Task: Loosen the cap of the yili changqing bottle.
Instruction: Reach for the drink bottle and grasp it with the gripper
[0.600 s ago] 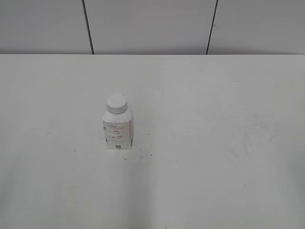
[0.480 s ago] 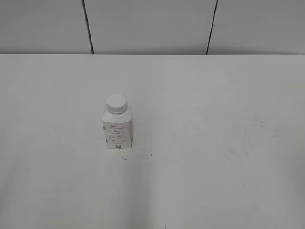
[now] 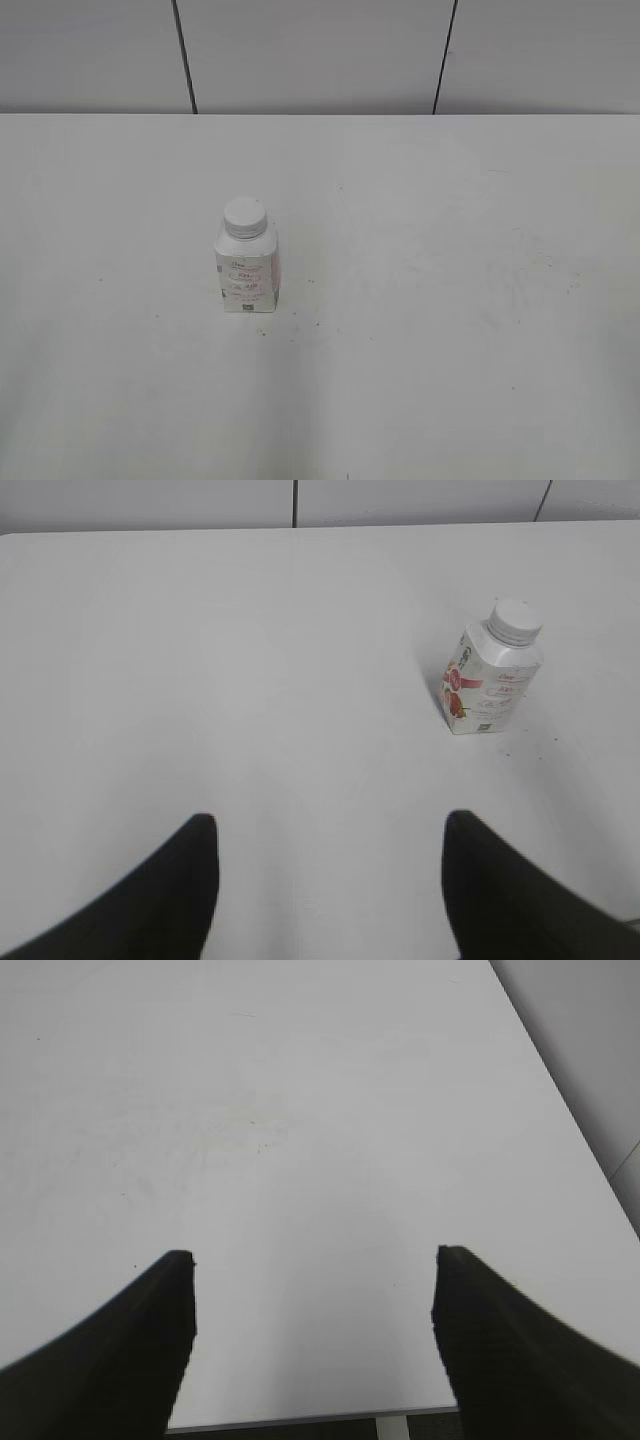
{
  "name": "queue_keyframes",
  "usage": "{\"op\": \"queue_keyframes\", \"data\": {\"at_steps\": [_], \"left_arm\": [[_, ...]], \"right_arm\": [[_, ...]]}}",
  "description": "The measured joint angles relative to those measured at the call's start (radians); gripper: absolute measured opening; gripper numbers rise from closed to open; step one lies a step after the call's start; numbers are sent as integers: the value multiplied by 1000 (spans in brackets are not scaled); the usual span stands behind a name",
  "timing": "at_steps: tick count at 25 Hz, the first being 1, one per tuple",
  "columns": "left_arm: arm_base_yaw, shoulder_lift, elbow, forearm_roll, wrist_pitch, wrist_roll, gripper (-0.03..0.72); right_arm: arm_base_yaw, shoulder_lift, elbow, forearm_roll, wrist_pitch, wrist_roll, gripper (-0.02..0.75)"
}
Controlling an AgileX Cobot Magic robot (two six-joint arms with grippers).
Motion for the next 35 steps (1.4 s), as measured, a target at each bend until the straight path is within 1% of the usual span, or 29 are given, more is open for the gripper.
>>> {"op": "queue_keyframes", "data": {"at_steps": [8,11,14,17,22,29,32,35], "left_arm": [[0,0,-1,0,-4,0,439],[0,0,-15,1,-38,0,439],[0,0,-17,7,-135,0,439],[0,0,3,40,-269,0,439],[0,49,79,60,-461,0,439],[0,185,180,55,-760,0,439],[0,246,191,55,-810,0,439],[0,291,192,55,-820,0,439]], "right_arm": [[0,0,0,0,0,0,582],[0,0,0,0,0,0,582],[0,0,0,0,0,0,582],[0,0,0,0,0,0,582],[0,0,0,0,0,0,582],[0,0,0,0,0,0,582],[0,0,0,0,0,0,582],[0,0,0,0,0,0,582]]}}
